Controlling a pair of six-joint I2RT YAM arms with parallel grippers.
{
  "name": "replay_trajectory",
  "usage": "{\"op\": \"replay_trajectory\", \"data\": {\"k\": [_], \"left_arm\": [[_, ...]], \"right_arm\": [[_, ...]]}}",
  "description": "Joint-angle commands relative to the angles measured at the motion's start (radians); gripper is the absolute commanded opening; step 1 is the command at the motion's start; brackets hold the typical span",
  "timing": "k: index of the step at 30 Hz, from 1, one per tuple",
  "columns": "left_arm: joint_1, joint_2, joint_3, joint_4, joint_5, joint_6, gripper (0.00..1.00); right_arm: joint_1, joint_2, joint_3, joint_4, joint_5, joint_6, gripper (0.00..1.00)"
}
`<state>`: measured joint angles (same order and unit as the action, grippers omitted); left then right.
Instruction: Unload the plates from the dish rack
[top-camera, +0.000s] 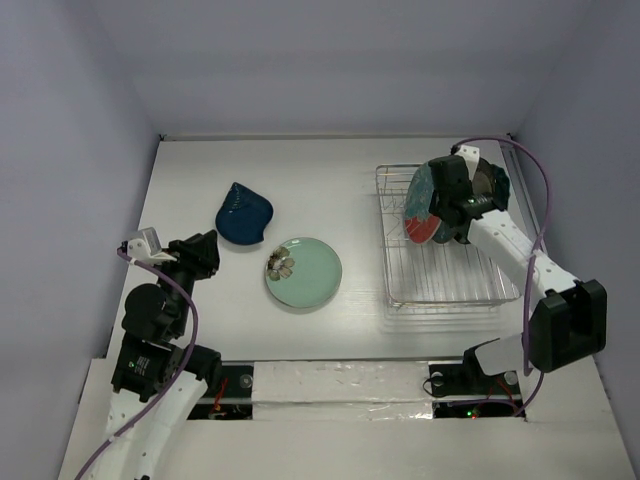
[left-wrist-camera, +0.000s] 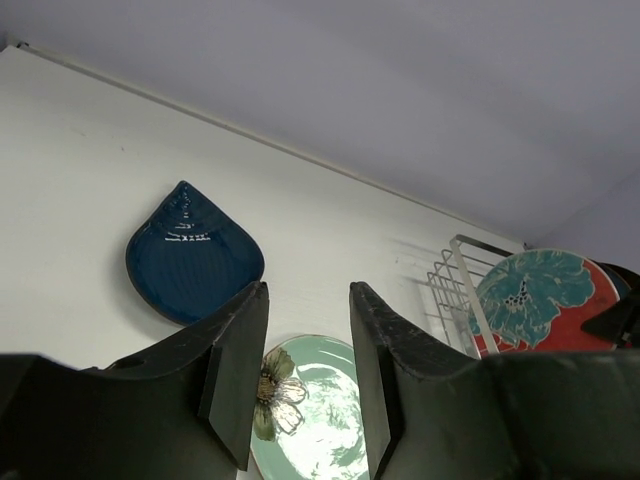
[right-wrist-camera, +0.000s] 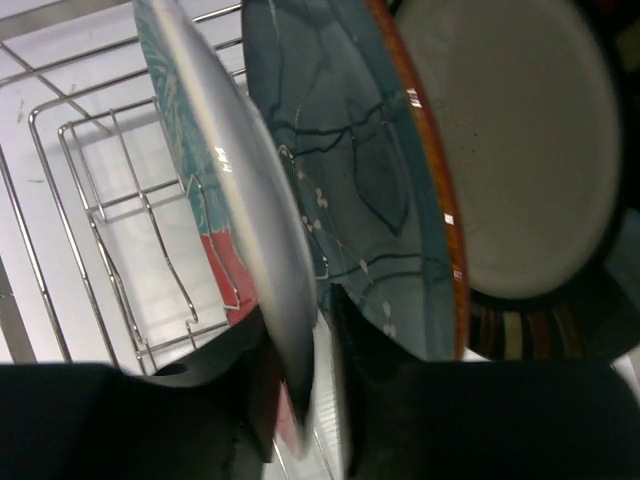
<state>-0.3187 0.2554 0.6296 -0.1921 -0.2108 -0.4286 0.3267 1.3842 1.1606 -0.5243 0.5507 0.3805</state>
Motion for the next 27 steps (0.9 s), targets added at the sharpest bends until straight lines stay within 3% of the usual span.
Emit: {"op": "replay_trajectory", "data": {"k": [1,7,20,24,27], "left_arm": [[-0.003,0.004,0.005,0.04,0.004,0.002,0.35],[-0.003,0.005,0.004,0.043,0.004,0.002,0.36],[-0.003,0.005,0.004,0.042,0.004,0.001,0.36],[-0.003,0.004,0.004,0.04,0.004,0.001,0.36],[-0.003,0.005,0.004,0.04,0.004,-0.001,0.36]], "right_arm": [[-0.005,0.012,0.076,0.043,0.008,-0.051,0.26],[-0.005,-0.03,0.125,0.0,0.035,-0.097,0.0],[-0.005,-0.165,0.364,-0.095,-0.034,-0.143,0.0],[0.046,-0.25,0.331,-0.05,-0.107,-0.094,0.0],[0.151,-0.286,0.227,0.049,-0.283,-0.013,0.0]]}}
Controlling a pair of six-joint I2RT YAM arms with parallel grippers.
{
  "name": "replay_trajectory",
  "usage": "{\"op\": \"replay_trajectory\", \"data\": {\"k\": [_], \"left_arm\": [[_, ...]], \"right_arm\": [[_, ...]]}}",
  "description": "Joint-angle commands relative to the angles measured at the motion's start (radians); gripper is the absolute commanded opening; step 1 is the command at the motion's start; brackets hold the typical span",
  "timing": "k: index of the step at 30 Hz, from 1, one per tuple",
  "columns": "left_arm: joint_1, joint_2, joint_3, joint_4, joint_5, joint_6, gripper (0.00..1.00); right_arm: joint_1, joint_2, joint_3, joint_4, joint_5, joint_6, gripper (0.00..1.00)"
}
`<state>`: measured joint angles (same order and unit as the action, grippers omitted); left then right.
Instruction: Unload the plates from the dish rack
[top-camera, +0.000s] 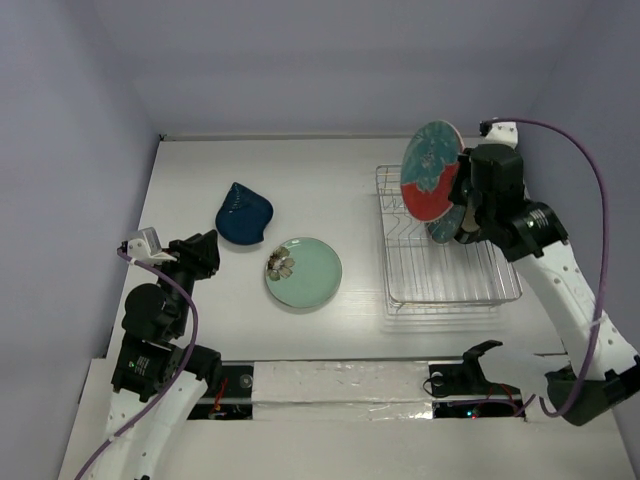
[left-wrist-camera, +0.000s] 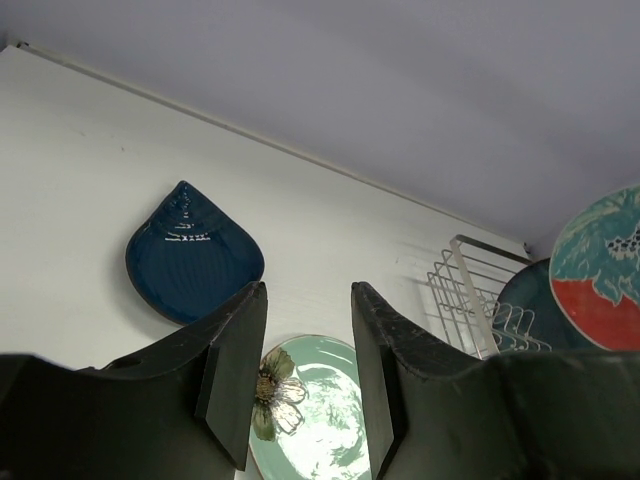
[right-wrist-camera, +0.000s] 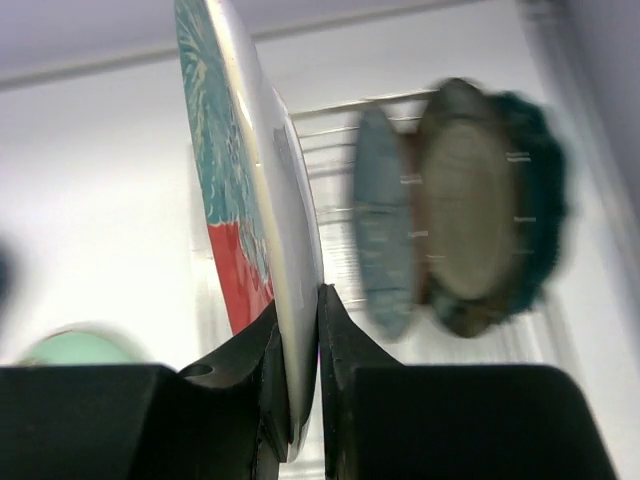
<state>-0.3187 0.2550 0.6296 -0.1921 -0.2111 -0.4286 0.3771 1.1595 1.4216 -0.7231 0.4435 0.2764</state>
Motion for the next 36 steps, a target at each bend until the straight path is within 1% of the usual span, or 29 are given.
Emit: {"op": "replay_trajectory", "data": {"k": [1,3,4,6,7,10,16,22,27,36], "left_arm": [[-0.003,0.007,0.004,0.037,0.004,-0.001,0.36],[-0.003,0.009,0.005,0.036,0.004,0.001,0.36],[-0.003,0.007,0.005,0.034,0.004,0.001,0.36],[-0.003,0.006,0.007,0.033,0.004,-0.001,0.36],[-0.003,0.0,0.007,0.031,0.004,-0.001,0.36],[-0.003,0.003,0.007,0.029,0.004,0.001,0.36],[-0.003,0.006,0.007,0.031,0.004,-0.001,0.36],[-0.003,0.012,0.007,0.033,0.004,0.001,0.36],[-0.003,0.007,0.007,0.033,0.004,-0.001,0.36],[-0.003,0.007,0.007,0.033,0.004,-0.001,0.36]], "right_arm": [[0.13,-0.06,-0.065,0.323,-0.222,0.146,0.0],[0.183,-0.052,-0.136,0.434,-0.346,0.21,0.0],[0.225,-0.046,-0.218,0.58,-0.467,0.293,0.0],[0.253,-0.006,-0.291,0.719,-0.581,0.387,0.0],[0.284,0.011,-0.332,0.832,-0.635,0.449,0.0],[0.319,0.084,-0.357,0.913,-0.649,0.5,0.0],[0.367,0.206,-0.389,0.962,-0.658,0.537,0.0],[0.367,0.304,-0.45,1.067,-0.726,0.589,0.0],[0.367,0.394,-0.452,1.062,-0.739,0.589,0.0],[0.376,0.433,-0.504,1.056,-0.74,0.581,0.0]]}}
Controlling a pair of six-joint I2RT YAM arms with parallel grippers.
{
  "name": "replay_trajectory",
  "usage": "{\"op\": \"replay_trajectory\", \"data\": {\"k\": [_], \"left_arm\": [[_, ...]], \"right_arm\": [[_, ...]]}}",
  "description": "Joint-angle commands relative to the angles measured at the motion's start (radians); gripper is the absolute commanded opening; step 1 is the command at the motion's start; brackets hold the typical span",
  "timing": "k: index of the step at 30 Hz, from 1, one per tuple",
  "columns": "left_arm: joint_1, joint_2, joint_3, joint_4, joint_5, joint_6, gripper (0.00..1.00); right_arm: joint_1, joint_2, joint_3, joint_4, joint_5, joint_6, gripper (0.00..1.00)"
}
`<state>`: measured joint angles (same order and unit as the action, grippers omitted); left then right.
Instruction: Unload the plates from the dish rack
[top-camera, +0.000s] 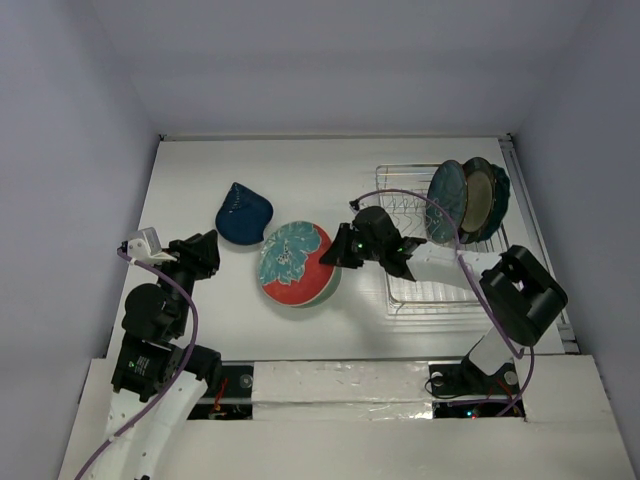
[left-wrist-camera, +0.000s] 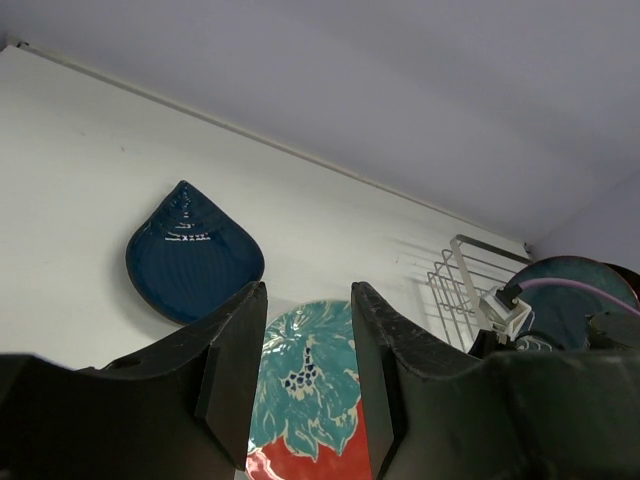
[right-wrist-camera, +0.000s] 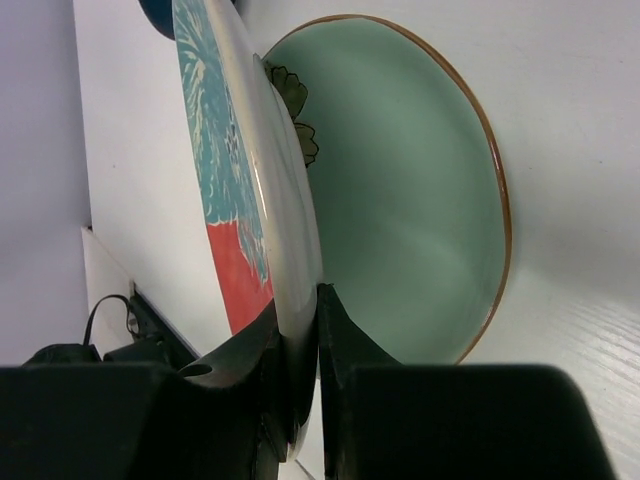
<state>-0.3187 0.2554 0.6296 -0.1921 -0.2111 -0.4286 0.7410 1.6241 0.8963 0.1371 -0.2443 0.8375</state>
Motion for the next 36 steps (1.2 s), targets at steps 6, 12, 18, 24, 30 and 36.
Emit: {"op": "replay_trajectory", "data": {"k": [6,12,18,24,30,36], "left_arm": [[-0.003,0.007,0.007,0.031,0.004,-0.001,0.36],[-0.003,0.005,0.007,0.033,0.004,0.001,0.36],[-0.003,-0.001,0.008,0.03,0.004,-0.001,0.36],[-0.003,-0.01,0.008,0.029,0.004,0.001,0.36],[-0.003,-0.016,0.007,0.029,0.004,-0.001,0.36],[-0.003,-0.016,0.007,0.031,0.004,0.001,0.36]], "right_arm": [[0.012,0.008,-0.008,0.157,-0.039,-0.006,0.21],[0.012,-0.004,-0.022,0.046,0.04,-0.064,0.46],[0.012,-0.03,-0.011,-0.068,0.135,-0.116,0.66],[0.03,-0.061,0.013,-0.217,0.286,-0.169,0.82],[0.043,-0.056,0.042,-0.289,0.33,-0.207,0.89],[0.052,-0.289,0.079,-0.376,0.459,-0.236,0.69]]}}
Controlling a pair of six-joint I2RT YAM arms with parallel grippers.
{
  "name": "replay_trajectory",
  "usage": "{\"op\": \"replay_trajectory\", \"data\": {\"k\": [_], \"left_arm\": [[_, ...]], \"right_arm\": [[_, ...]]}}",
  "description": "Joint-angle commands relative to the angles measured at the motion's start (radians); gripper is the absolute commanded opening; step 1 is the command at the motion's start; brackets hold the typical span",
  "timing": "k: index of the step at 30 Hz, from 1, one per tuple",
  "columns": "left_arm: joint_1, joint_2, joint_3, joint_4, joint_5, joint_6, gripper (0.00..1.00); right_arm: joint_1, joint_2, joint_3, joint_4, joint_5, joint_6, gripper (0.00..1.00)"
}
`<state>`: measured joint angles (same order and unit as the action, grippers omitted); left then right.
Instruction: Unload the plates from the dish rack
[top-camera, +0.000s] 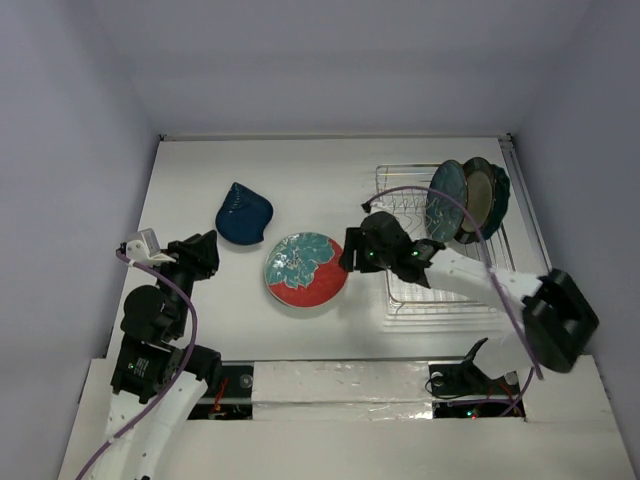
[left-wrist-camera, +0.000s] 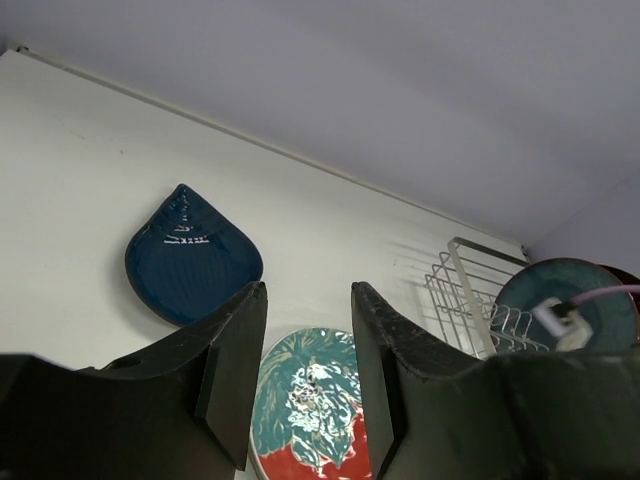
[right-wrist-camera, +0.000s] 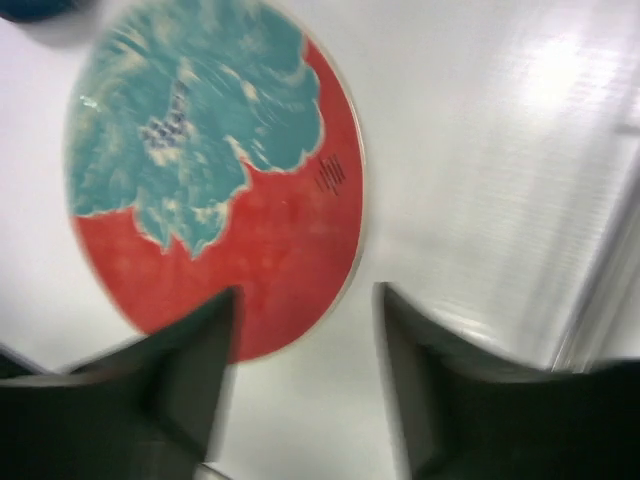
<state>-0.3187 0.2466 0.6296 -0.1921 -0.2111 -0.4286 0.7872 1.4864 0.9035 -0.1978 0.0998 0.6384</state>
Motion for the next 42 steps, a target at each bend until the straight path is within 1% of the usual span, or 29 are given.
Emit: {"op": "replay_trajectory", "data": {"k": [1,2,3,4,5,6,7,9,10,11,12,13,15,16,17,18,19,21,22,25,27,30,33,34,36,37,38,39,42], "left_arm": [[-0.003,-0.009,0.007,0.029,0.004,0.001,0.36],[-0.003,-0.009,0.007,0.031,0.004,0.001,0.32],[-0.003,-0.012,0.005,0.033,0.004,-0.001,0.26],[-0.003,-0.013,0.005,0.033,0.004,0.001,0.15],[-0.003,-0.015,0.005,0.033,0.004,0.001,0.09],[-0.003,-0.018,0.005,0.031,0.004,0.001,0.05],[-0.003,-0.023,0.005,0.029,0.004,0.001,0.01],[-0.003,-0.029,0.005,0.033,0.004,0.004,0.0],[-0.003,-0.03,0.005,0.034,0.004,0.005,0.0],[-0.003,-0.032,0.007,0.034,0.004,0.005,0.0],[-0.003,-0.03,0.005,0.034,0.004,0.007,0.0],[-0.003,-0.03,0.005,0.033,0.004,0.005,0.0],[-0.003,-0.03,0.007,0.033,0.004,0.005,0.0],[-0.003,-0.03,0.008,0.031,0.004,0.004,0.0],[-0.003,-0.032,0.009,0.031,0.004,0.004,0.01],[-0.013,-0.032,0.009,0.028,0.004,0.005,0.03],[-0.013,-0.036,0.01,0.028,0.004,0.005,0.09],[-0.013,-0.038,0.012,0.026,0.004,0.008,0.13],[-0.013,-0.041,0.012,0.026,0.004,0.007,0.16],[-0.013,-0.044,0.013,0.026,0.004,0.01,0.22],[-0.013,-0.044,0.013,0.028,0.004,0.013,0.23],[-0.013,-0.043,0.013,0.026,0.004,0.013,0.24],[-0.013,-0.044,0.015,0.028,0.004,0.014,0.25],[-0.013,-0.044,0.013,0.028,0.004,0.013,0.26],[-0.013,-0.044,0.012,0.028,0.004,0.013,0.26],[-0.013,-0.043,0.012,0.028,0.004,0.011,0.26],[-0.013,-0.043,0.013,0.028,0.004,0.011,0.26],[-0.013,-0.041,0.012,0.029,0.004,0.011,0.26],[-0.013,-0.041,0.012,0.029,0.004,0.011,0.26]], "right_arm": [[0.006,-0.235,0.078,-0.067,0.159,-0.051,0.54],[0.006,-0.274,0.081,-0.087,0.199,-0.072,0.38],[-0.008,-0.308,0.095,-0.109,0.243,-0.08,0.2],[-0.023,-0.339,0.104,-0.136,0.28,-0.089,0.03],[-0.046,-0.385,0.112,-0.184,0.328,-0.109,0.0],[-0.109,-0.405,0.126,-0.208,0.345,-0.117,0.0],[-0.144,-0.42,0.133,-0.256,0.394,-0.124,0.0],[-0.212,-0.448,0.147,-0.31,0.466,-0.143,0.0],[-0.273,-0.451,0.159,-0.331,0.497,-0.152,0.0],[-0.299,-0.449,0.166,-0.36,0.561,-0.169,0.0],[-0.324,-0.442,0.173,-0.377,0.593,-0.169,0.0],[-0.365,-0.436,0.181,-0.391,0.651,-0.169,0.1],[-0.408,-0.417,0.173,-0.373,0.661,-0.186,0.29],[-0.431,-0.41,0.17,-0.359,0.637,-0.195,0.48],[-0.471,-0.402,0.163,-0.321,0.576,-0.21,0.54],[-0.485,-0.394,0.158,-0.302,0.555,-0.215,0.58],[-0.496,-0.368,0.158,-0.283,0.542,-0.218,0.59],[-0.508,-0.328,0.17,-0.259,0.537,-0.233,0.58],[-0.52,-0.281,0.176,-0.253,0.557,-0.232,0.55],[-0.546,-0.213,0.207,-0.233,0.549,-0.247,0.5],[-0.546,-0.16,0.222,-0.213,0.551,-0.266,0.46],[-0.556,-0.104,0.259,-0.216,0.58,-0.287,0.37],[-0.556,-0.089,0.288,-0.224,0.6,-0.319,0.3],[-0.556,-0.089,0.294,-0.232,0.603,-0.324,0.21],[-0.556,-0.1,0.308,-0.25,0.615,-0.338,0.13],[-0.556,-0.107,0.31,-0.253,0.62,-0.345,0.05],[-0.556,-0.115,0.32,-0.267,0.623,-0.361,0.02],[-0.556,-0.129,0.327,-0.273,0.626,-0.371,0.0],[-0.556,-0.146,0.366,-0.311,0.663,-0.411,0.0]]}}
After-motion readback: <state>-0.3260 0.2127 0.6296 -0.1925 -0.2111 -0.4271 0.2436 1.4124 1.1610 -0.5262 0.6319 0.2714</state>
